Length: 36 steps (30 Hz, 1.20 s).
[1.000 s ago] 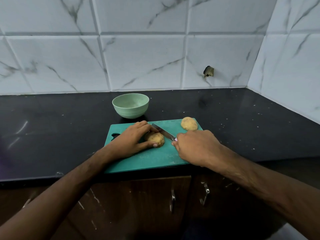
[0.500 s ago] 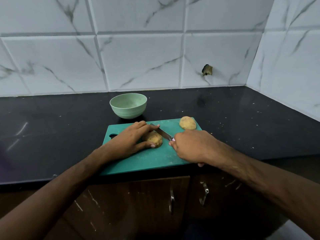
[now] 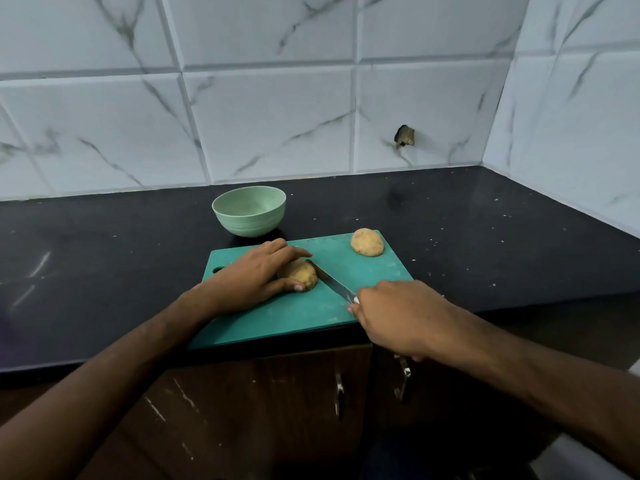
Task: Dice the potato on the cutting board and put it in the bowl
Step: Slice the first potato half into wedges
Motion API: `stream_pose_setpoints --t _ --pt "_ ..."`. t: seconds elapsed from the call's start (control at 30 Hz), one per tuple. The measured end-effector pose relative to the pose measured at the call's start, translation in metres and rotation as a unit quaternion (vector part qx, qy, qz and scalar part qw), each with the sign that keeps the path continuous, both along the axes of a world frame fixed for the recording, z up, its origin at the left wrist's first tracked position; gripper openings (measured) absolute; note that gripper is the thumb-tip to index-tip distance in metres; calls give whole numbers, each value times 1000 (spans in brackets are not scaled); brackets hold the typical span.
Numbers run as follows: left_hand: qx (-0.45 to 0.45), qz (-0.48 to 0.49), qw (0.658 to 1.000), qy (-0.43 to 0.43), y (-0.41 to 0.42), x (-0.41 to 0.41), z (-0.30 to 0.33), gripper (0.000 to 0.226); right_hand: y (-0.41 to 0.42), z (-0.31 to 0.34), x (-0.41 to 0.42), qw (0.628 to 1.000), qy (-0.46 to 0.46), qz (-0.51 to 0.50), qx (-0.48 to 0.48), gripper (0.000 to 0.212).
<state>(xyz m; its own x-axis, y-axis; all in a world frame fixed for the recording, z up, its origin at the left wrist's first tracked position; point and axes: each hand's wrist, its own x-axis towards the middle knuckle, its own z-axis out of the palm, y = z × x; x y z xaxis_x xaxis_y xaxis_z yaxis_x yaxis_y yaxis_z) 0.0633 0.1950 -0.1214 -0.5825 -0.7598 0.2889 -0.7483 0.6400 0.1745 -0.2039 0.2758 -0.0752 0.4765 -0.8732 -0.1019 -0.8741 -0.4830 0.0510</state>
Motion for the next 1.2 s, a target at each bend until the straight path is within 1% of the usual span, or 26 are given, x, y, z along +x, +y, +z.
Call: stream_pose_setpoints --t 0.1,0.23,0.33,0.43,0.53,0.6,0.67,0.73,0.8,0.9,0.97,1.1,1.2 --pt "0 -1 1000 27 4 0 -1 65 14 -8 -10 999 6 3 -39 34" --pt "-5 -1 998 55 9 0 -6 63 9 -3 -16 992 59 6 -114 27" --pt "-12 -3 998 66 11 -1 -7 60 7 2 -21 987 78 -19 -138 32" --pt "-21 -1 999 50 11 -2 -6 59 8 4 -23 983 90 -22 -159 35" --pt "-27 5 999 41 11 -3 -7 55 6 3 -19 985 83 -25 -152 35" --pt "-29 8 999 37 12 -4 -7 54 3 0 -17 983 93 -25 -156 29" --pt "-26 13 999 25 12 -3 -7 58 0 -4 -15 980 109 -22 -164 24" --pt "-29 23 999 -16 11 -2 -6 62 -1 -6 -15 978 120 -22 -172 20" --pt "-55 28 995 -78 9 -3 -3 62 -1 -4 -17 976 126 -19 -177 17" --pt "-86 5 984 -156 7 -8 2 58 0 1 -20 976 132 -3 -174 17" --pt "-71 -8 981 -178 5 -12 6 56 2 7 -22 980 125 4 -156 20" --pt "-19 4 989 -149 0 -15 8 59 7 14 -27 992 66 -11 -107 29" --pt "16 12 997 -80 5 -10 3 62 1 11 -26 998 6 -52 -34 35"
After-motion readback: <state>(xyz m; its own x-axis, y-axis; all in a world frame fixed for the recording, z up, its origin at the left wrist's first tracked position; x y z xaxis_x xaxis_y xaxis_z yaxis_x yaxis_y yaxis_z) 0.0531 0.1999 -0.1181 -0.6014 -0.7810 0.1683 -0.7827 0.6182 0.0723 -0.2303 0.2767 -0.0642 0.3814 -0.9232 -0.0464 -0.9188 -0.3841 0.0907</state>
